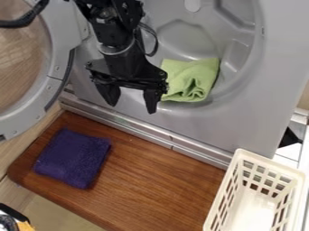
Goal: Move the white basket to the center of the table
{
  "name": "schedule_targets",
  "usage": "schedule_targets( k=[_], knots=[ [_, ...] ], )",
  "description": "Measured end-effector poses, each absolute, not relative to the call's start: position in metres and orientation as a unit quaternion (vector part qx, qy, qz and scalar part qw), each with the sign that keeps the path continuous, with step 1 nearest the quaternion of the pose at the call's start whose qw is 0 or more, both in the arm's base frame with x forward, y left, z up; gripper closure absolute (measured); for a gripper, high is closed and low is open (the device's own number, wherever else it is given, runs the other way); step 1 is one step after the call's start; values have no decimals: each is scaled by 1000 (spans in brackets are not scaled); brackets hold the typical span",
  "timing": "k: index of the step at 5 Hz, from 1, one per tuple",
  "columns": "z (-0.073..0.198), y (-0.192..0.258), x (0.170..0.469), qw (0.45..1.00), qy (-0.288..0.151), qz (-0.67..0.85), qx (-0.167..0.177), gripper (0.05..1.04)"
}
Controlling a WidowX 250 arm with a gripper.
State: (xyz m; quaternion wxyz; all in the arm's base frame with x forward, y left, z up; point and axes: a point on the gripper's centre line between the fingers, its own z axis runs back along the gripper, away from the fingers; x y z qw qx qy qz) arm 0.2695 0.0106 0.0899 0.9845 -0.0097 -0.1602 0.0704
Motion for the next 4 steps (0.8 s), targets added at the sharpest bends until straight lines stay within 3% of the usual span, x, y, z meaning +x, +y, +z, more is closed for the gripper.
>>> schedule_targets(
  k=[1,4],
  knots=[
    [84,11,267,986,-150,73,-10,83],
    [39,-61,262,989,-134,39,-54,83]
  ],
)
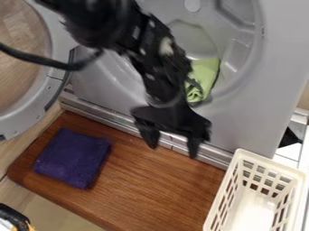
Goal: Move the white basket to the center of the table
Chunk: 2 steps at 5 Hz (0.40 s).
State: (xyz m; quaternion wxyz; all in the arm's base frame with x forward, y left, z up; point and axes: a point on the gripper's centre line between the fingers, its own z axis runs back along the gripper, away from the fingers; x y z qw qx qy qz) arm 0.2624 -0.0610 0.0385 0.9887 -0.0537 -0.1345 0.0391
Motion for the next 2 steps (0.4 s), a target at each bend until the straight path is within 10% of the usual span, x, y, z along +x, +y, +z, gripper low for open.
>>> schedule_targets(
  k=[2],
  knots=[
    [-3,-102,258,990,-112,11,-88,83]
  ],
)
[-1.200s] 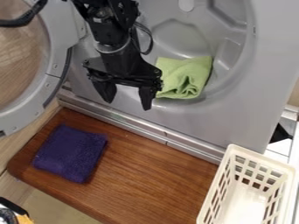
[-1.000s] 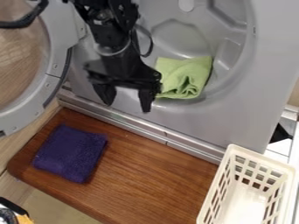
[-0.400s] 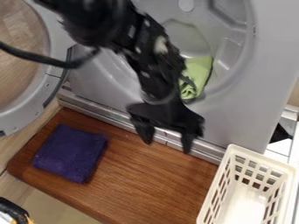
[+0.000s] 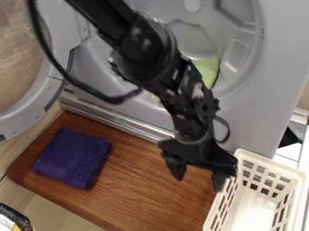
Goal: Move the white basket to the center of the table
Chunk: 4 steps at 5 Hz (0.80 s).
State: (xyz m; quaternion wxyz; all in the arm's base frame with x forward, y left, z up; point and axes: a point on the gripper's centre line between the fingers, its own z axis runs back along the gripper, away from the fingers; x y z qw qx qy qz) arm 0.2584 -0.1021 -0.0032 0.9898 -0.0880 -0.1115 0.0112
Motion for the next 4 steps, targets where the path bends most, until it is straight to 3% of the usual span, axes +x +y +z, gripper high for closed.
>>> schedule_targets(
  k=[1,2,3,4],
  knots=[
    [-23,-115,257,988,-107,0,-107,83],
    [-34,-120,260,990,-101,-9,-102,119],
    [-40,-124,264,991,-102,-25,-86,400],
    [-38,-128,266,990,-100,-31,-95,711]
  ],
)
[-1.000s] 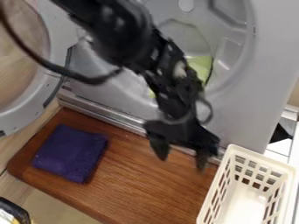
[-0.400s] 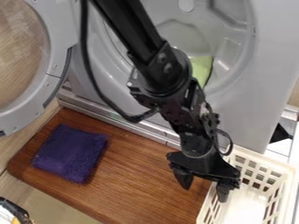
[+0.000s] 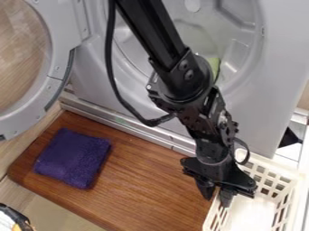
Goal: Move the white basket to the center of the table
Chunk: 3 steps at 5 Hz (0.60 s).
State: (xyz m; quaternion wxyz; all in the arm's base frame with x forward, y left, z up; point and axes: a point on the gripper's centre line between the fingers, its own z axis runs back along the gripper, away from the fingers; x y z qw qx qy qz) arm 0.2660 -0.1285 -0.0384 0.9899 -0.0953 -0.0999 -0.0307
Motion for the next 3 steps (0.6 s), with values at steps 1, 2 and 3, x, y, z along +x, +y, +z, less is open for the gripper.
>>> schedule_targets(
  k=[1,2,3],
  knots=[
    [-39,-127,266,990,-101,-36,-93,920],
    [-39,-125,266,990,-99,-39,-93,986],
    [-37,-122,263,990,-101,-42,-87,990]
  ],
)
